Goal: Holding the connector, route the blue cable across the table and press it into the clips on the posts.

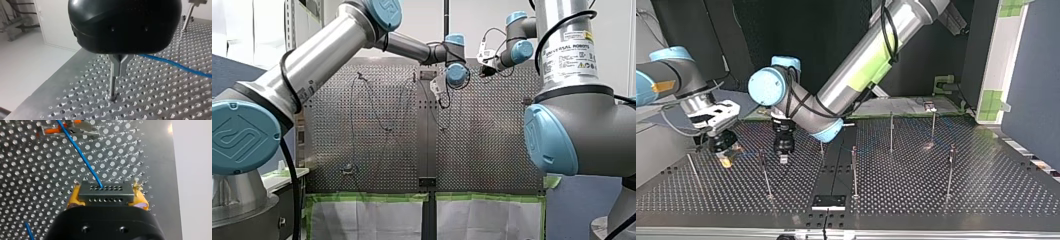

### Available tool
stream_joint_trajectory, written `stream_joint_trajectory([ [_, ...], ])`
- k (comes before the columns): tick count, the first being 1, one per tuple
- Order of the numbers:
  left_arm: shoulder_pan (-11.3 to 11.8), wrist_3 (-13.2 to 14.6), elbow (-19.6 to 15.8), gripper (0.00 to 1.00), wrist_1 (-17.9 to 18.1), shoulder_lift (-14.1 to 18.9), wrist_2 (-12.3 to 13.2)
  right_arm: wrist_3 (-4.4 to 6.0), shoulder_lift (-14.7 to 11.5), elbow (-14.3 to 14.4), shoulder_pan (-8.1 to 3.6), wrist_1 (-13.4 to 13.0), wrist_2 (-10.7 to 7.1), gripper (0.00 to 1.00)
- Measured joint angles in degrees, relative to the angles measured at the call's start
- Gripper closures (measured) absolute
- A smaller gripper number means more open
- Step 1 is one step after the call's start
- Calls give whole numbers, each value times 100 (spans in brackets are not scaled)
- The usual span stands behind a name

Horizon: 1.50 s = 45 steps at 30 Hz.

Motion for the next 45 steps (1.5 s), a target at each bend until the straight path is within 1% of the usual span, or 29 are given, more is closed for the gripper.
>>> stream_joint_trajectory([
  [4, 86, 1, 9, 100, 168, -99, 181, 6, 13, -65, -30, 1, -7, 100],
  [10, 166, 1, 9, 100, 253, -218, 359, 5, 99, -96, -59, -5, -10, 100],
  [16, 220, 1, 1, 100, 223, -232, 388, -5, 183, -98, -62, -21, -10, 100],
  [21, 218, -1, -1, 100, 172, -234, 393, -14, 208, -98, -64, -34, -10, 100],
  [22, 214, -4, -1, 79, 159, -234, 396, -15, 210, -98, -65, -34, -9, 100],
  [23, 209, -9, -1, 64, 146, -234, 403, -16, 211, -99, -66, -35, -9, 100],
  [24, 202, -14, -1, 64, 133, -235, 418, -16, 212, -98, -67, -36, -9, 100],
  [25, 191, -22, -1, 57, 115, -235, 439, -19, 213, -98, -67, -36, -9, 100],
  [26, 183, -26, -1, 36, 103, -235, 453, -20, 214, -99, -67, -36, -9, 100],
  [27, 176, -28, -1, 36, 91, -235, 463, -22, 217, -99, -66, -37, -9, 100],
  [28, 167, -29, -1, 16, 73, -233, 473, -23, 219, -99, -66, -37, -9, 100],
  [29, 161, -31, -1, 4, 61, -233, 478, -24, 220, -99, -65, -37, -9, 100],
  [30, 155, -32, -1, 4, 46, -234, 480, -25, 221, -99, -64, -37, -9, 100],
  [31, 149, -33, -1, 0, 21, -232, 479, -25, 223, -98, -63, -37, -9, 100],
  [40, 106, -72, -1, 0, -273, -218, 456, -32, 236, -93, -62, -49, -9, 100],
  [45, 70, -202, -7, 0, -458, -161, 409, -35, 245, -92, -61, -51, -10, 100],
])
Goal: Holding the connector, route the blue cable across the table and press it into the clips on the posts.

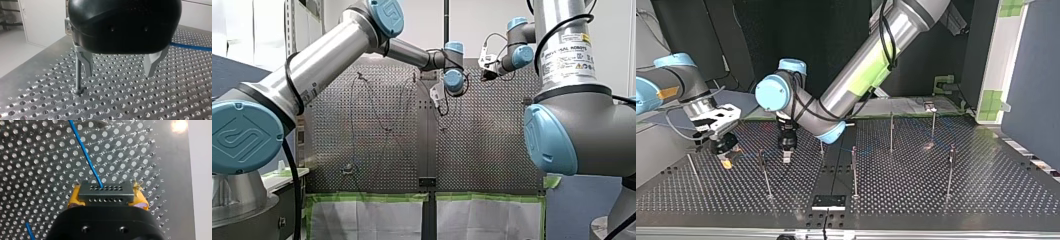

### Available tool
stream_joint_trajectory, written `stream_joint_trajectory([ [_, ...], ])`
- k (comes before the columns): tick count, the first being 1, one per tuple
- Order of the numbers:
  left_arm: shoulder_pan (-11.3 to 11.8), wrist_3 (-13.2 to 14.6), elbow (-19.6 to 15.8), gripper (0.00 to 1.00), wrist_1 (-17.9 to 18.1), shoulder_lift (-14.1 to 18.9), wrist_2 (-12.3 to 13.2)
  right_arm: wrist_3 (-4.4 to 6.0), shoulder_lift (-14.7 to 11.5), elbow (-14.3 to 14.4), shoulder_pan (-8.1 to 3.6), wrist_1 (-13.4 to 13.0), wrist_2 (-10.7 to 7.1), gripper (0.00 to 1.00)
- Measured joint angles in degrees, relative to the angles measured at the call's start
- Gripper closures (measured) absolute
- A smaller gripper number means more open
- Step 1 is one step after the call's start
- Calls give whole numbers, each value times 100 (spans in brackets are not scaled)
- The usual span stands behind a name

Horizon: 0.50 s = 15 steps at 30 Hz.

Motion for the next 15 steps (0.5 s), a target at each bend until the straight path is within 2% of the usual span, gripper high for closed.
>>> stream_joint_trajectory([
  [4, -48, -94, -99, 0, -184, 153, -73, 0, 1, 2, 0, 3, 0, 100],
  [7, -70, -141, -210, 0, -222, 274, -16, 0, 2, 1, 0, 5, 0, 100],
  [15, -148, -389, -571, 0, 74, 639, 325, -5, 3, 1, 2, 6, -2, 100],
])
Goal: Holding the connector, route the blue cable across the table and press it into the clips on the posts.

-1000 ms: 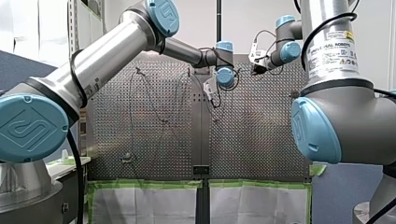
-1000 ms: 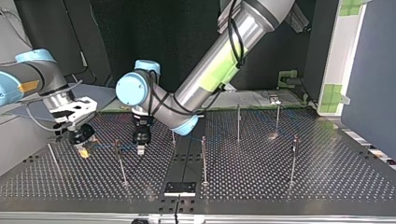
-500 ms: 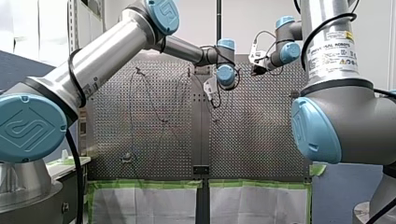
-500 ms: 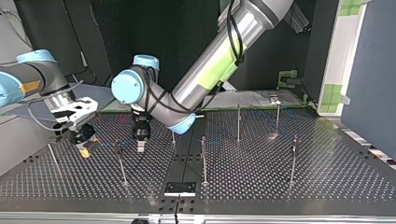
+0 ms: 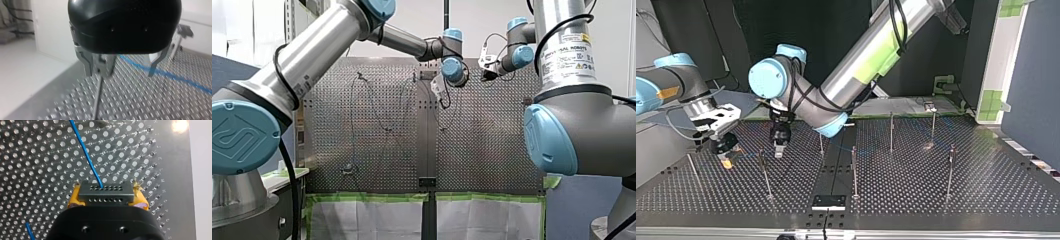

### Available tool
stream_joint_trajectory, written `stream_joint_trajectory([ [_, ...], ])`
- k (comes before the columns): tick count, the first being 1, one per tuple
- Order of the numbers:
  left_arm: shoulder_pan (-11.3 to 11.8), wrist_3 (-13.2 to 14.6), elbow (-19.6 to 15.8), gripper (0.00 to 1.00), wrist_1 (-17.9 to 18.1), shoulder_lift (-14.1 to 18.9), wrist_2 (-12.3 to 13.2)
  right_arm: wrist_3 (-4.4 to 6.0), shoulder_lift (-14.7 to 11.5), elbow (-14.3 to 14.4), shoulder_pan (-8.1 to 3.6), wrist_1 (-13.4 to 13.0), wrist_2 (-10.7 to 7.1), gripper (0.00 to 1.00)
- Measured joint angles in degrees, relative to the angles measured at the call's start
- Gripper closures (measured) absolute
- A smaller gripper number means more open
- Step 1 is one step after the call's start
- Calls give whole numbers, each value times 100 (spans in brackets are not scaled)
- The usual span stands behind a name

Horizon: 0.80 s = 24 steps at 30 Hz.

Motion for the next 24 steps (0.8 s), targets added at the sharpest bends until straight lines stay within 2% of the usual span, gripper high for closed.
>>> stream_joint_trajectory([
  [7, 2, -82, -351, 0, 130, 351, 247, -6, 1, 0, 10, 0, -21, 100],
  [16, 104, 29, -795, 0, -73, 794, -71, -13, 0, 0, 40, 14, -24, 100],
  [24, 140, 65, -1196, 0, 177, 1196, -166, -17, 0, -1, 48, 11, -16, 100],
])
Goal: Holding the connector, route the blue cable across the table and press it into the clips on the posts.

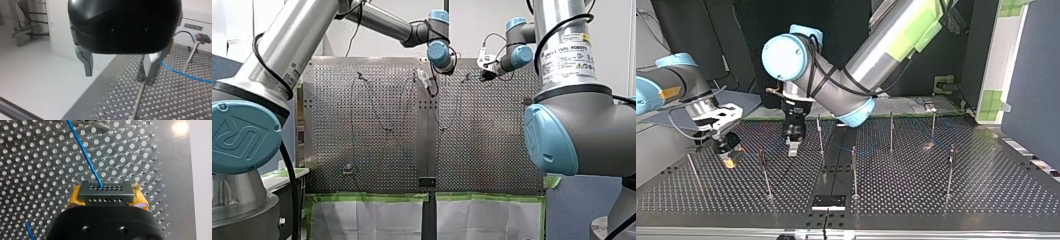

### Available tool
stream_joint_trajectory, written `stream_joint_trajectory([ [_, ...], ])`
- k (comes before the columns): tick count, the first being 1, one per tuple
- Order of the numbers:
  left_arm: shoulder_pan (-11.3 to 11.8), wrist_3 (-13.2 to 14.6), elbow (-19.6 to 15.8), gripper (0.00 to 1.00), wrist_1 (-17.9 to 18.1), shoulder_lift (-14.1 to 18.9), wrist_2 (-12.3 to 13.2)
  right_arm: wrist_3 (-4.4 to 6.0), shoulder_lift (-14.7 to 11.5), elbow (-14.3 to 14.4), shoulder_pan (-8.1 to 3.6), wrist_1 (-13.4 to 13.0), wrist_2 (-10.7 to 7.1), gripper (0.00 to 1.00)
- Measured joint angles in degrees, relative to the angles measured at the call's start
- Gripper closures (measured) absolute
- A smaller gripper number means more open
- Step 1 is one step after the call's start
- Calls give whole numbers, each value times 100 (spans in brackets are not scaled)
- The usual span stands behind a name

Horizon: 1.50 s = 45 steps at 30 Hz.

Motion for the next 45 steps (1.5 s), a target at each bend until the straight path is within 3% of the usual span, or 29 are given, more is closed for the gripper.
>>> stream_joint_trajectory([
  [13, -60, 293, -595, 0, 587, 595, -295, -11, 6, 1, 8, -2, 9, 100],
  [32, -208, 153, -1564, 0, 1557, 1543, -298, -13, 14, 1, 20, -4, 35, 100],
  [39, -258, 44, -1931, 0, 1924, 1389, -312, -17, 16, 1, 29, -2, 39, 100],
  [45, -273, -77, -2230, 0, 2222, 1100, -164, -21, 17, 2, 36, -2, 44, 100],
])
